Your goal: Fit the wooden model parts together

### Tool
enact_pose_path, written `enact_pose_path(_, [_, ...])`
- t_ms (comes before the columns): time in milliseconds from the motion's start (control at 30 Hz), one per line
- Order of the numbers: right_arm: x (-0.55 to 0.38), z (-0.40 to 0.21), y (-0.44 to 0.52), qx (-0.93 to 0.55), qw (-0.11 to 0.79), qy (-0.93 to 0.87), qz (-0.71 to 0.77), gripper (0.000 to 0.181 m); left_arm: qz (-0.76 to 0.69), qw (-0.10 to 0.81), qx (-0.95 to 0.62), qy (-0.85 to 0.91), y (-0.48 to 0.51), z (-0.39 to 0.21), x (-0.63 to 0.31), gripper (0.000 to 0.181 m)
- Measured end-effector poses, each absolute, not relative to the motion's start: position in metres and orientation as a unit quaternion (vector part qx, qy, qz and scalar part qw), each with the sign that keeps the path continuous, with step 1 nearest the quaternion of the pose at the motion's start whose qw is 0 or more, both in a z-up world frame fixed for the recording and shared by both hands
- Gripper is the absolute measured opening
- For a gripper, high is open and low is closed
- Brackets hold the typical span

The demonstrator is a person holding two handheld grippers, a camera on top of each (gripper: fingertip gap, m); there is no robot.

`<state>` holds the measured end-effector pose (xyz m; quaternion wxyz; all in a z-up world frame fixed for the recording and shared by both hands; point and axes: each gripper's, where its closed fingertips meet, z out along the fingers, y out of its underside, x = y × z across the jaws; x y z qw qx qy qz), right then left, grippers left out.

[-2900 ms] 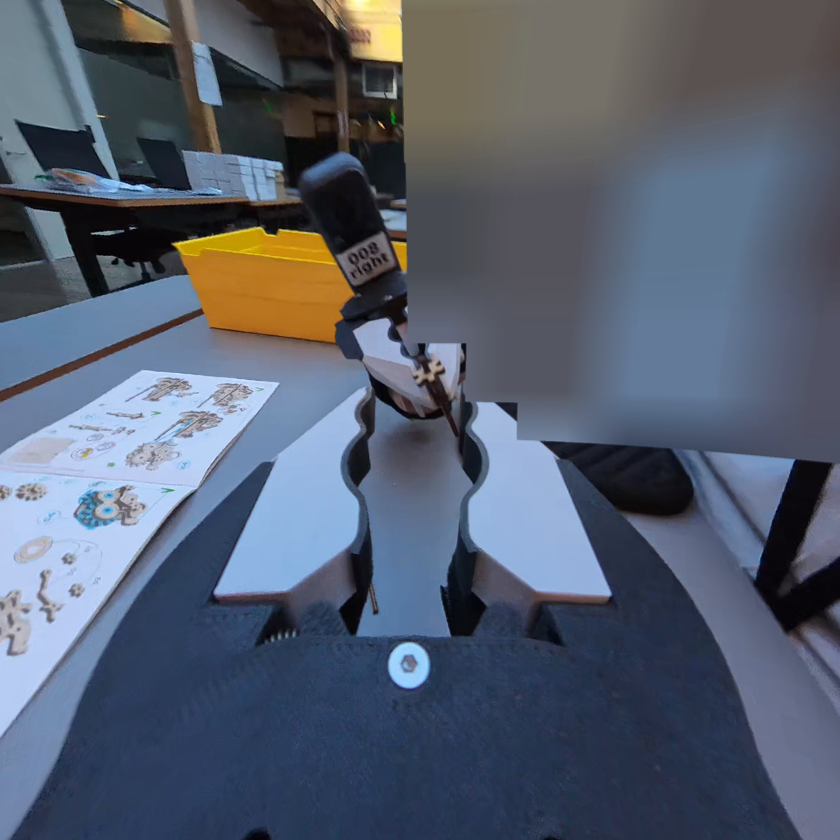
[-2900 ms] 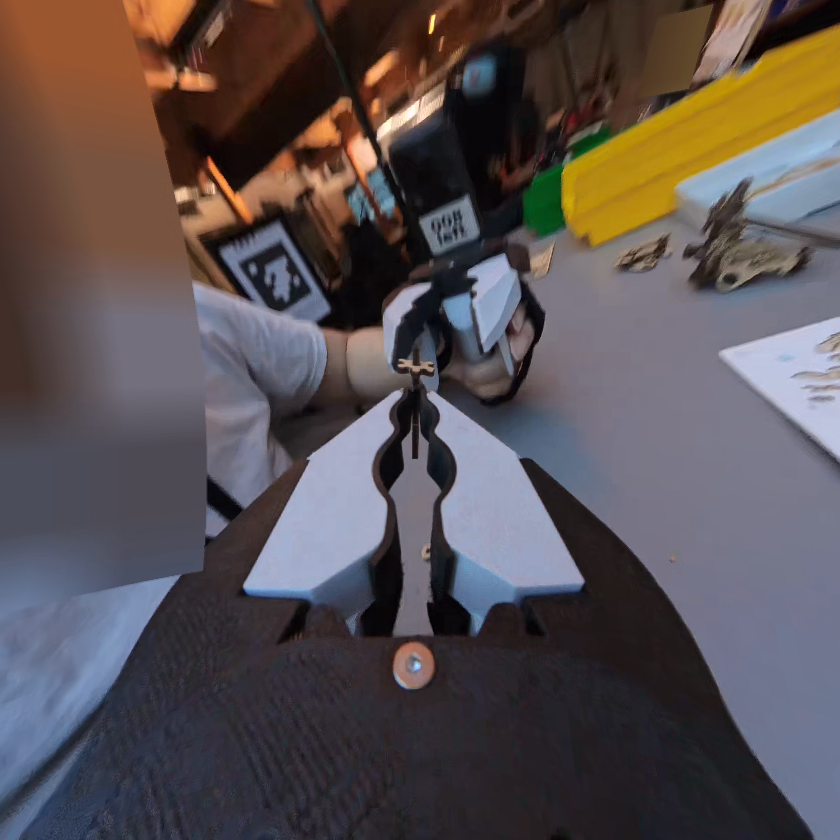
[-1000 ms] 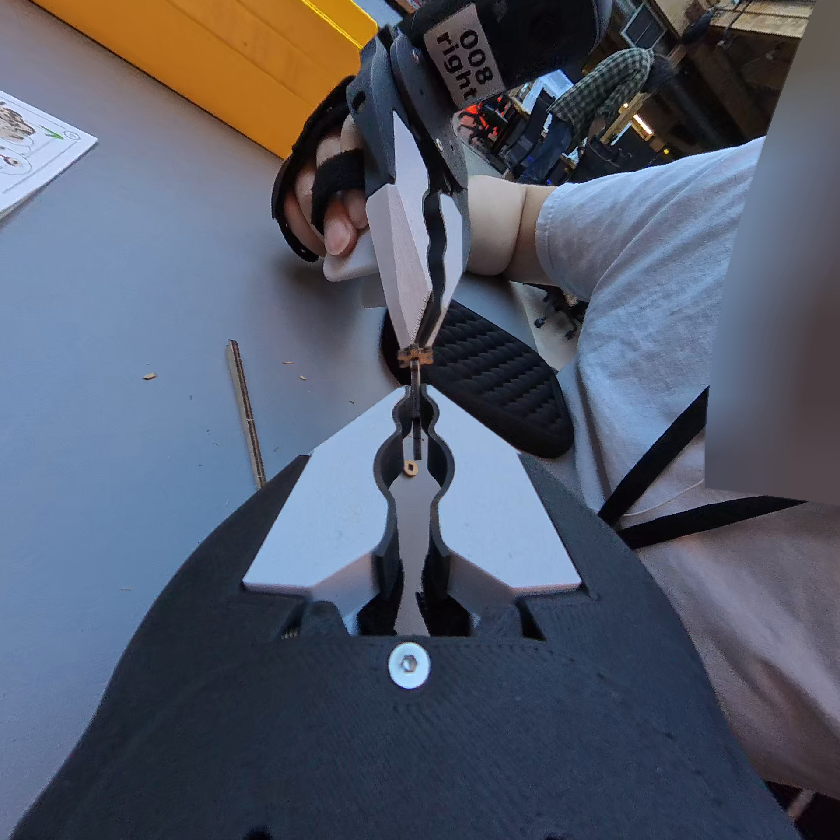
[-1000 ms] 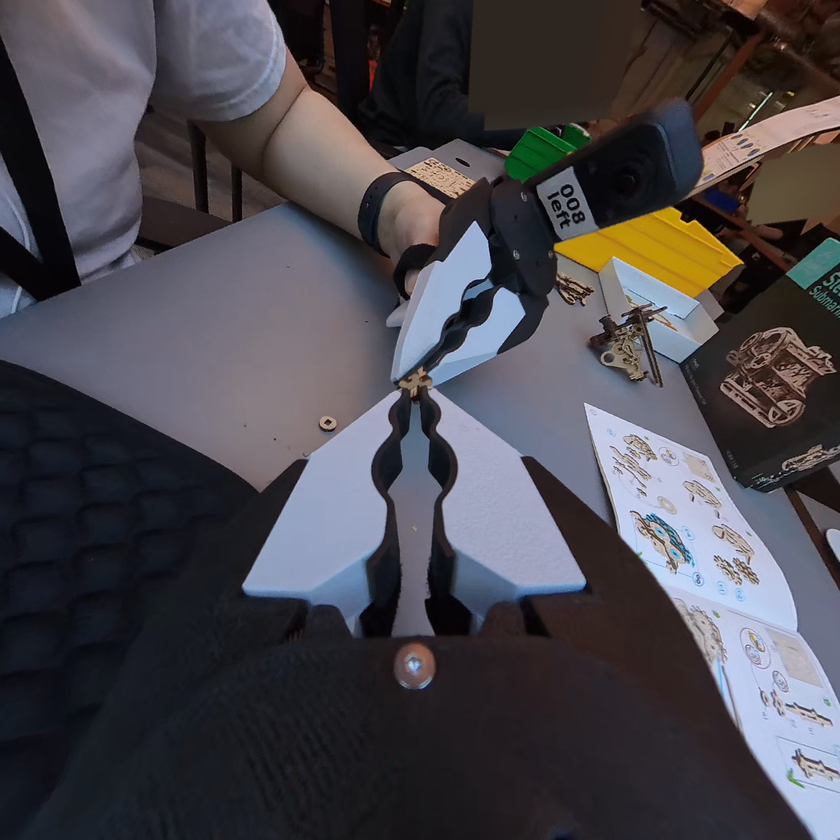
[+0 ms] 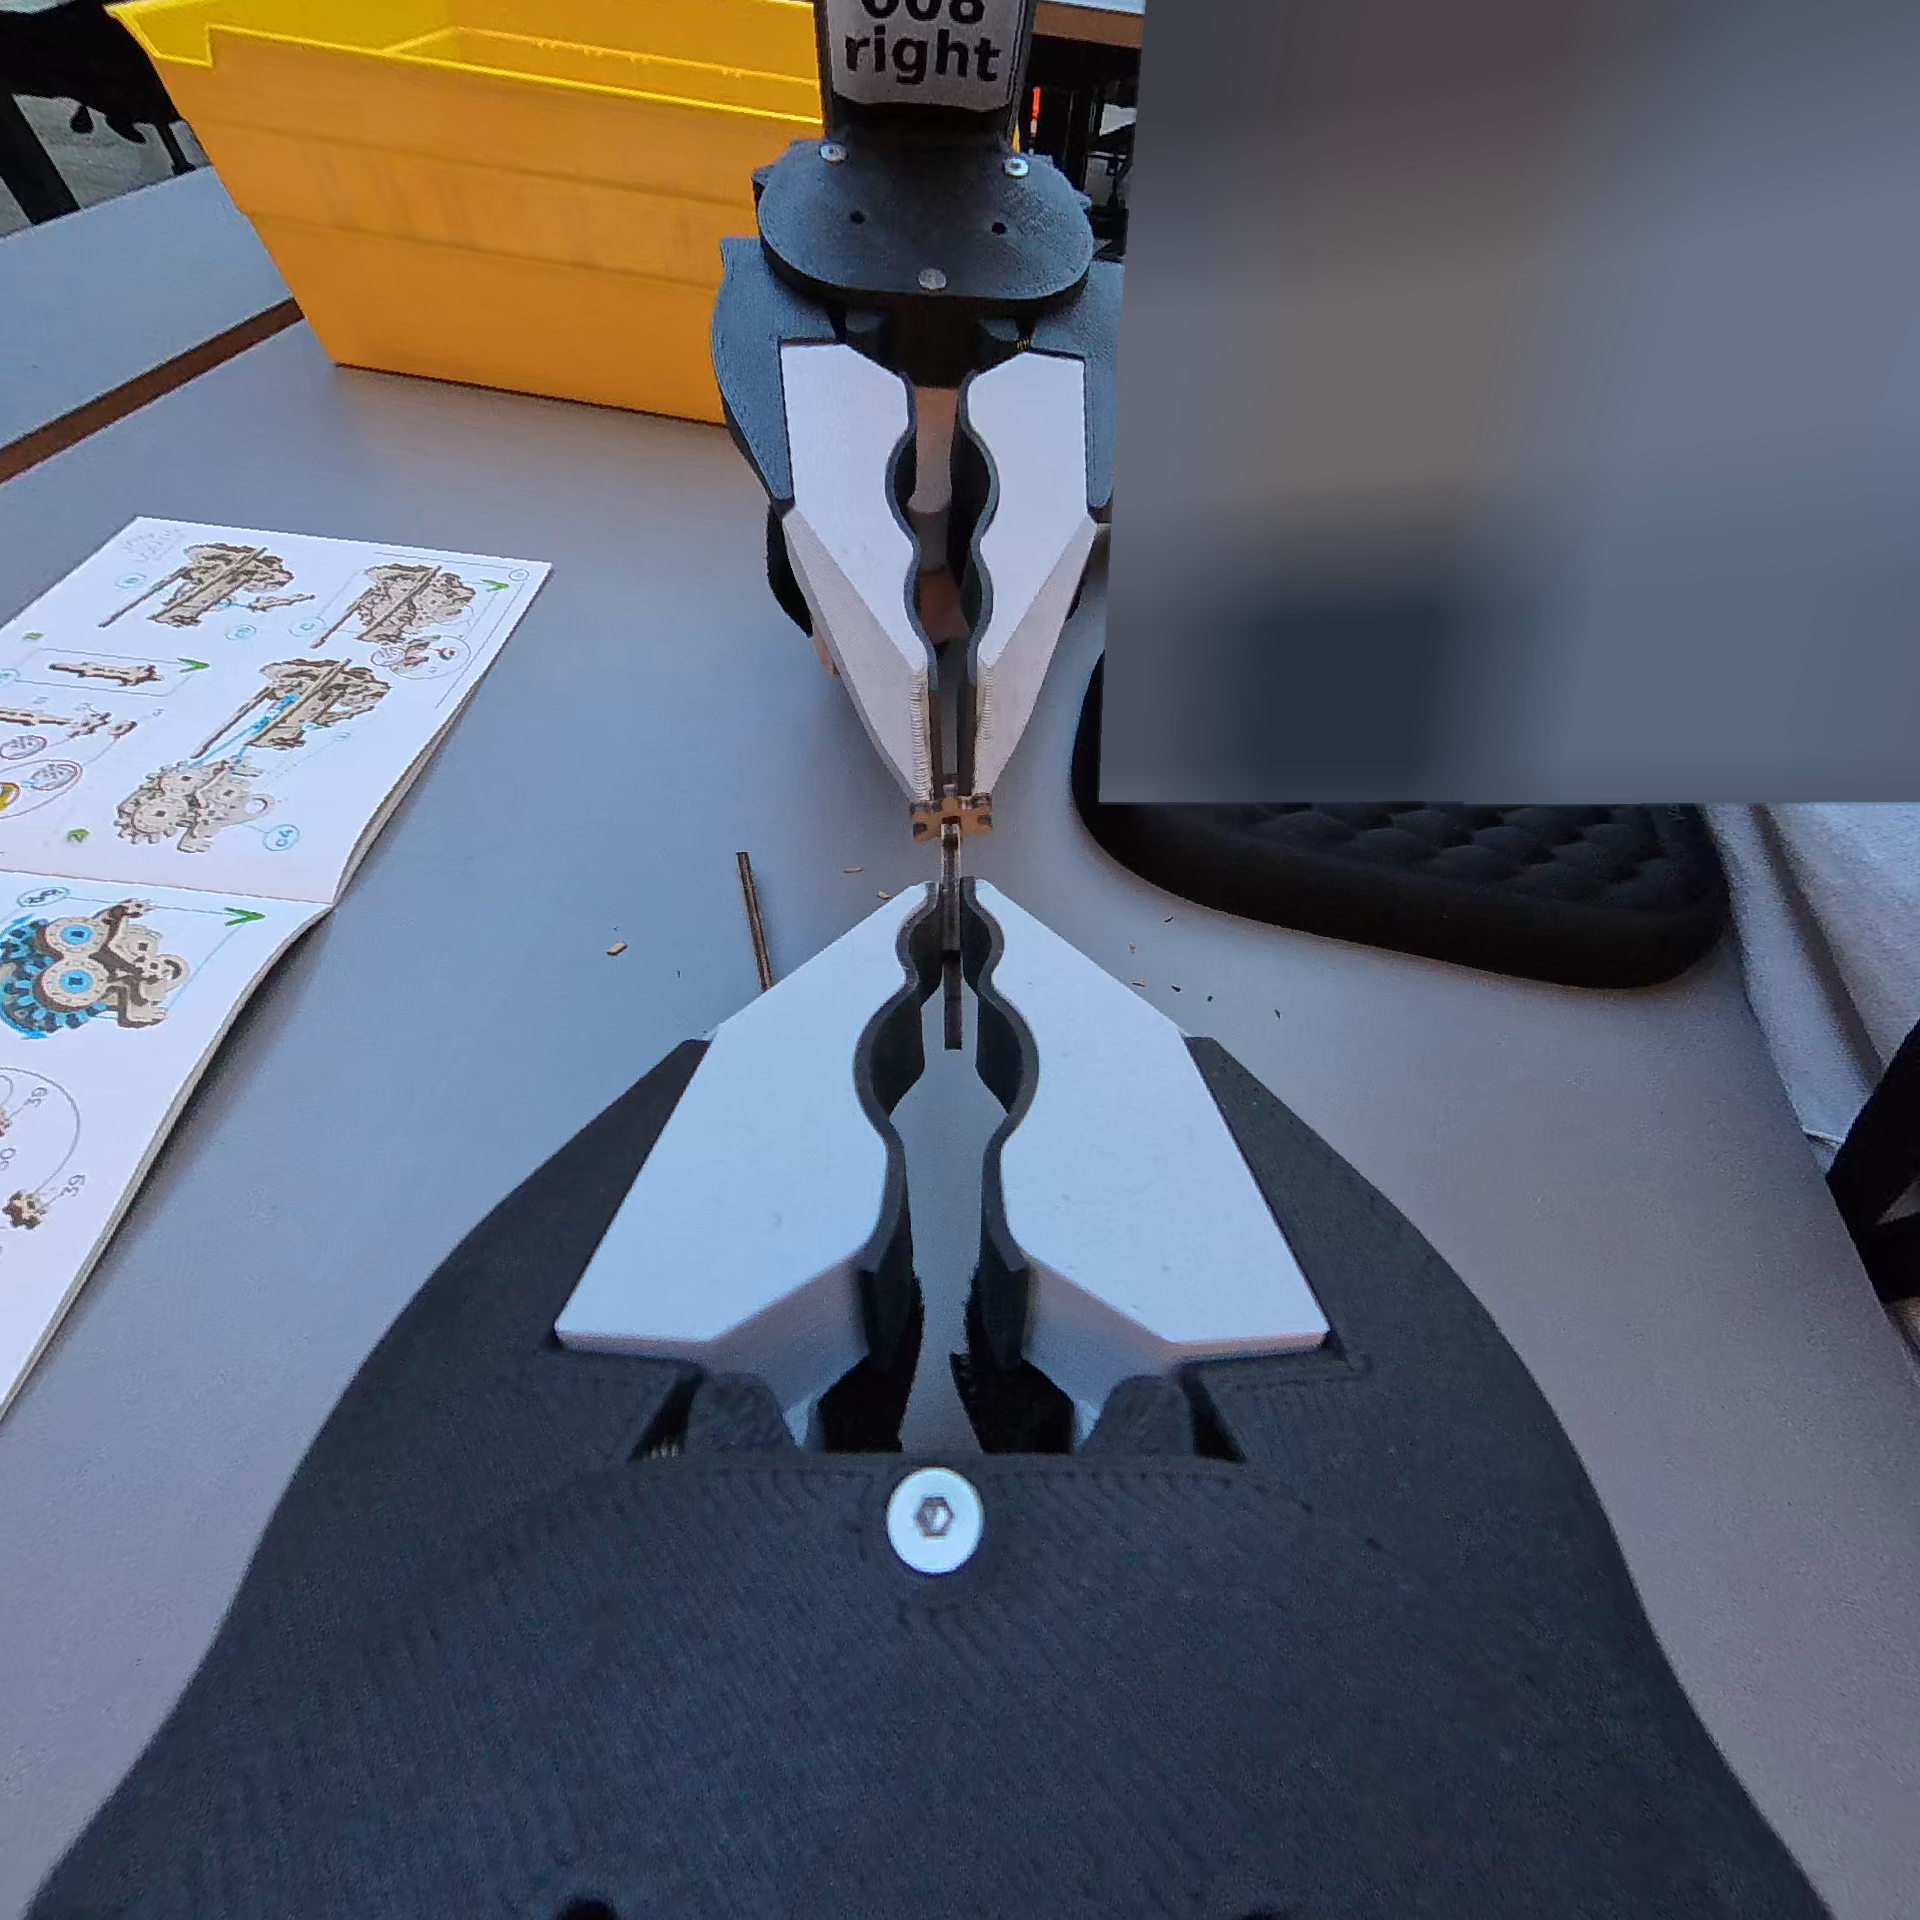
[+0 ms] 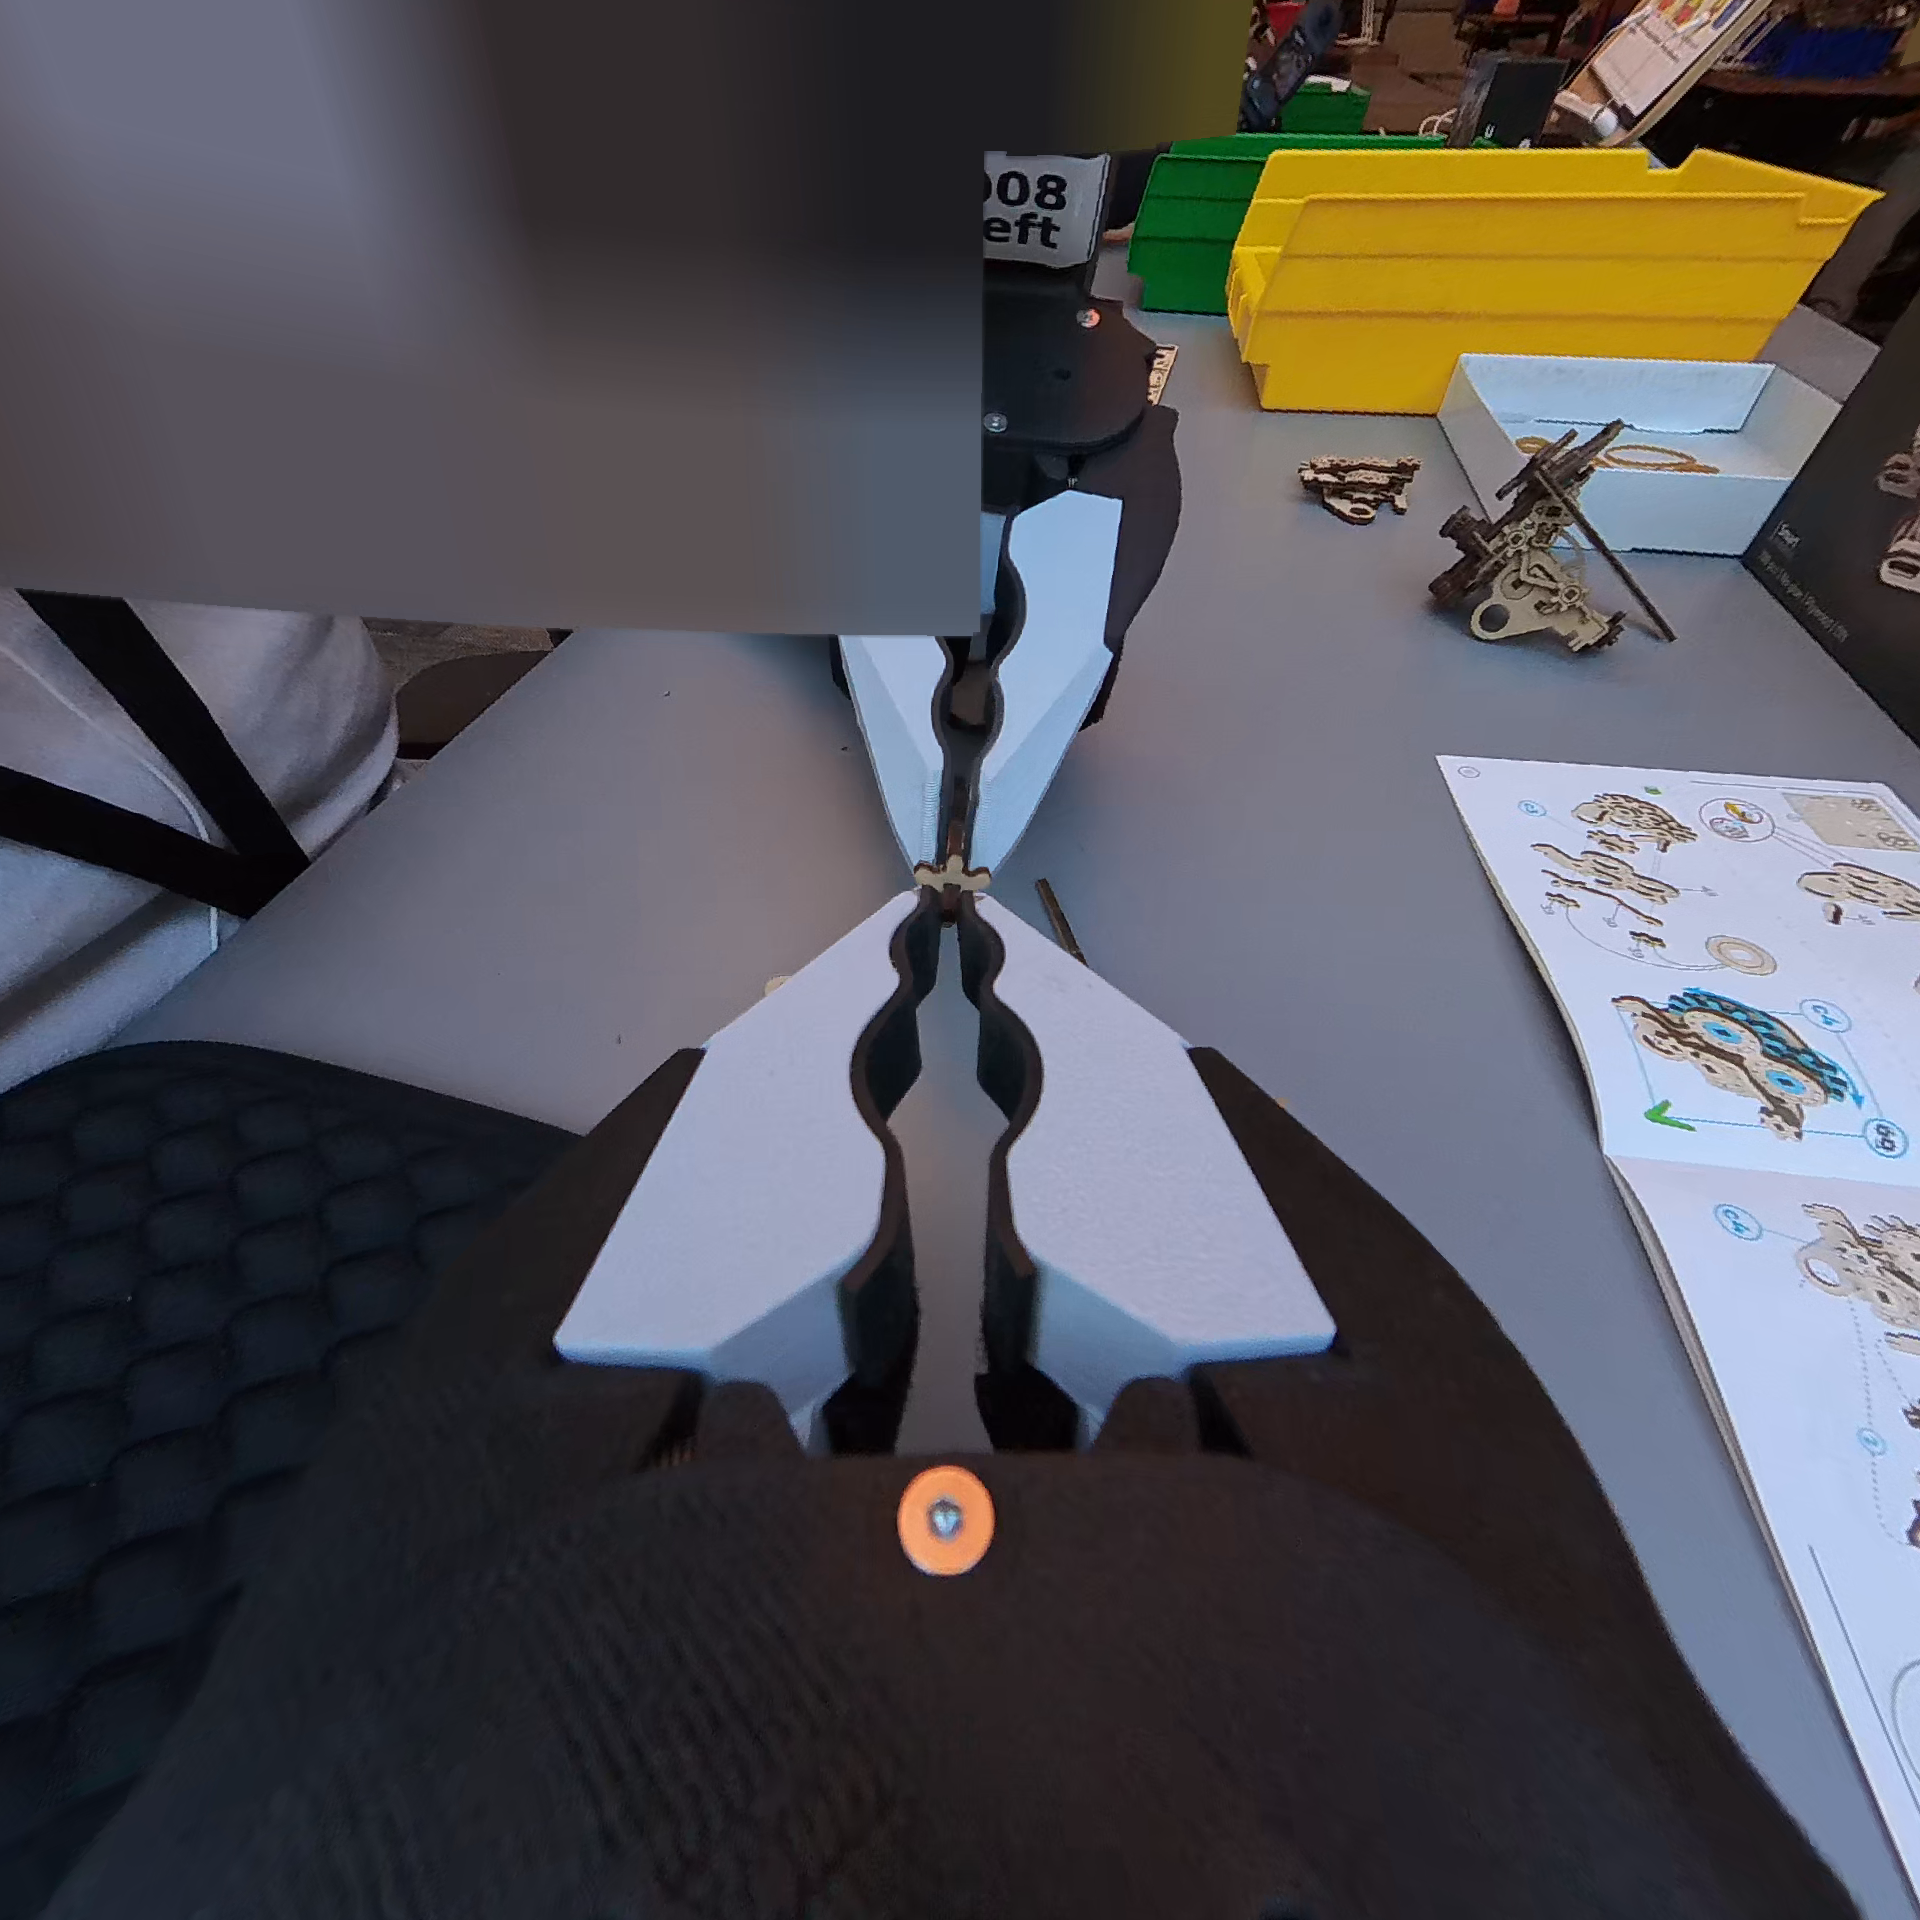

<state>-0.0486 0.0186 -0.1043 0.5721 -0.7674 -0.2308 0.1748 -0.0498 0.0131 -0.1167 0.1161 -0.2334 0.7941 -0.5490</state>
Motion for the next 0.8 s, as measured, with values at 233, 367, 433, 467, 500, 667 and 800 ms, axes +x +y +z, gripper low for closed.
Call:
enact_pose_path(233, [-0.053,-0.105,0.019,-0.768,0.57,-0.232,0.177,0.0,-0.545,0.119,-0.225,0.799,0.011,-0.118,-0.052,0.0])
enact_pose_path(367, [-0.055,-0.107,0.018,-0.768,0.568,-0.244,0.166,0.0,-0.533,0.128,-0.216,0.808,0.009,-0.121,-0.053,0.0])
enact_pose_path(433, [-0.057,-0.105,0.017,-0.765,0.571,-0.242,0.176,0.002,-0.525,0.13,-0.211,0.814,0.008,-0.124,-0.054,0.0])
enact_pose_path(467, [-0.057,-0.105,0.017,-0.766,0.571,-0.241,0.173,0.0,-0.522,0.135,-0.208,0.816,0.007,-0.124,-0.054,0.0])
enact_pose_path(500, [-0.057,-0.107,0.017,-0.768,0.568,-0.243,0.168,0.0,-0.519,0.143,-0.204,0.818,0.008,-0.125,-0.054,0.0])
enact_pose_path(667, [-0.059,-0.108,0.015,-0.763,0.569,-0.271,0.144,0.001,-0.511,0.159,-0.188,0.823,0.007,-0.126,-0.055,0.0])
enact_pose_path(800, [-0.06,-0.109,0.014,-0.761,0.568,-0.286,0.133,0.001,-0.51,0.168,-0.181,0.824,0.006,-0.126,-0.056,0.0])
